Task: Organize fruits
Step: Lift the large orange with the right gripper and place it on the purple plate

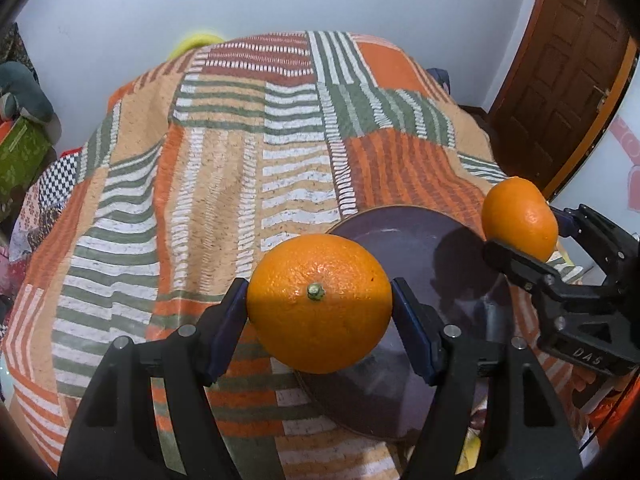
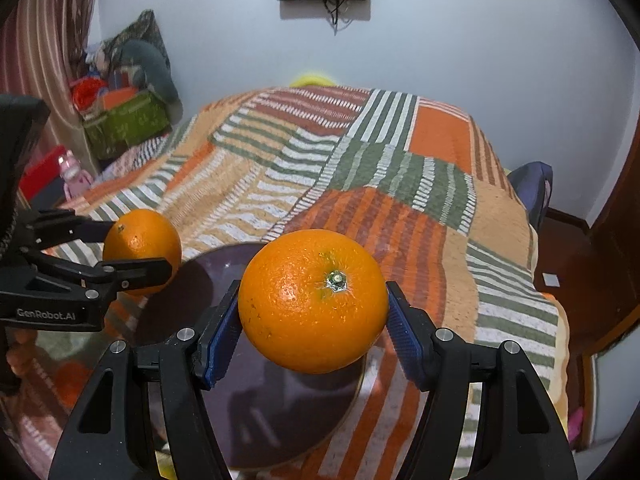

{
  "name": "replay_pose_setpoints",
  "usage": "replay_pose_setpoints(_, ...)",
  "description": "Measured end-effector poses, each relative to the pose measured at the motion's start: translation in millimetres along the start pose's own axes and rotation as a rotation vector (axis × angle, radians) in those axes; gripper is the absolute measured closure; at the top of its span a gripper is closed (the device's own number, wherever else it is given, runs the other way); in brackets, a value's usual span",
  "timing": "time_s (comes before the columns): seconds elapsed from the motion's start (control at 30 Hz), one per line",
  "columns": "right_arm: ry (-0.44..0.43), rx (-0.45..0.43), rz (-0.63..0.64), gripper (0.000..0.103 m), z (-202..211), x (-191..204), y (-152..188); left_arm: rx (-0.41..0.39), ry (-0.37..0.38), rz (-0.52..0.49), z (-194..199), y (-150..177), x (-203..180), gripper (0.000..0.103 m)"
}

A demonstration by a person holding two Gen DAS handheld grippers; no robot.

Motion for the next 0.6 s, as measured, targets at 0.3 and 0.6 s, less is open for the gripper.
replay_pose_setpoints(0.3, -0.017, 0.095, 0.022, 0.039, -34, 0, 13, 0.050, 0.040, 0.003, -25, -1, -2, 0.033)
replay_pose_setpoints(0.6, -0.024, 0.122, 0.032, 0.039, -47, 2, 17, 0.064, 0.046, -0.028, -36, -2, -11, 0.033)
Point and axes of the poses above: each gripper's, at about its wrist camera, not at the fingertips, and z roughly against the way its jaws point, x to its left, y to its underside, the point moved 10 cm from there along -z, roughly the way its jaws point, and after that the axes turned 4 degrees about -y, right-handed, at the moved point
